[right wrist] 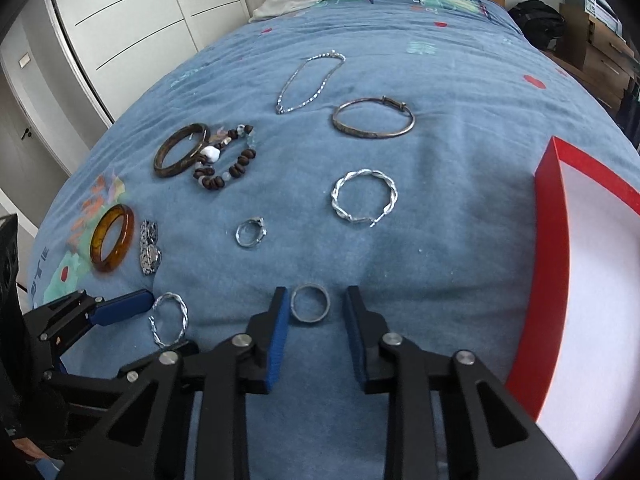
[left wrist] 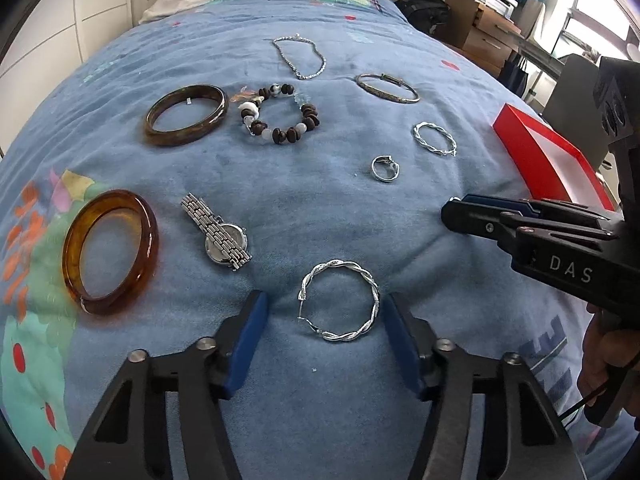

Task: Organize jewelry
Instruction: 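Close the right gripper on a plain silver ring while the left gripper grasps a twisted silver hoop, then carry the silver ring in the right gripper and the twisted hoop in the left gripper over the red box, then open the right gripper dropping the ring while the left gripper releases the hoop into the box, then move both tools back over the remaining jewelry on the bed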

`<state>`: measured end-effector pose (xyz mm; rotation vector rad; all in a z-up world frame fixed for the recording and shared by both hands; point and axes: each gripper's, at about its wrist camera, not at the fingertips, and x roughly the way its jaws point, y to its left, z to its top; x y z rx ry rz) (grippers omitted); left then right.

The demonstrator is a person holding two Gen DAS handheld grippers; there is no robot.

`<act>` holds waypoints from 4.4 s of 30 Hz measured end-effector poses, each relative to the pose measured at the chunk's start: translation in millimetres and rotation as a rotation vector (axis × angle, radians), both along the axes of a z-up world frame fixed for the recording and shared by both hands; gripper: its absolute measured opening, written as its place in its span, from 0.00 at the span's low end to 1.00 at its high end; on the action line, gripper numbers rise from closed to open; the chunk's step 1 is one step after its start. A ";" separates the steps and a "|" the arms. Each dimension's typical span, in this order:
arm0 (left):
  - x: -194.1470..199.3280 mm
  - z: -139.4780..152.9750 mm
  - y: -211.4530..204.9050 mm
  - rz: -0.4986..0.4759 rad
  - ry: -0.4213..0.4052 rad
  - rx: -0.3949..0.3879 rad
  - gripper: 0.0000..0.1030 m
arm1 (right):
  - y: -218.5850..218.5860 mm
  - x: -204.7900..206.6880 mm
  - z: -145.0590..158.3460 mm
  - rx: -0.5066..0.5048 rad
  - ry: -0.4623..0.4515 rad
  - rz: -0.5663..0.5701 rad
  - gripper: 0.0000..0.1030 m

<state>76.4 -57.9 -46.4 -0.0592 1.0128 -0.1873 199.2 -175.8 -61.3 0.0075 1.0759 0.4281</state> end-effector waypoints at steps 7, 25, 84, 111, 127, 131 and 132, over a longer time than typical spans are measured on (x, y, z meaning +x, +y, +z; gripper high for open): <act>1.8 1.5 6.3 0.006 -0.001 -0.036 0.38 | 1.5 -2.4 1.2 -0.010 -0.019 0.010 0.19; 5.2 60.9 -14.9 -0.075 -0.084 -0.099 0.38 | -45.5 -16.7 65.5 0.057 -0.115 -0.082 0.19; 131.3 24.8 -247.0 -0.321 -0.038 0.021 0.39 | -241.0 72.8 10.3 -0.142 -0.058 -0.047 0.21; 100.7 74.1 -228.8 -0.328 -0.092 0.011 0.71 | -249.1 34.5 78.8 -0.236 -0.103 -0.120 0.40; -17.5 175.3 -23.3 -0.098 -0.285 0.103 0.87 | -176.7 -77.0 209.9 -0.119 -0.282 -0.239 0.40; -43.5 174.9 35.6 -0.006 -0.285 0.142 0.88 | -144.5 -97.5 213.2 -0.093 -0.292 -0.215 0.40; -50.3 174.6 47.6 0.014 -0.284 0.147 0.88 | -137.5 -101.0 212.4 -0.084 -0.292 -0.208 0.40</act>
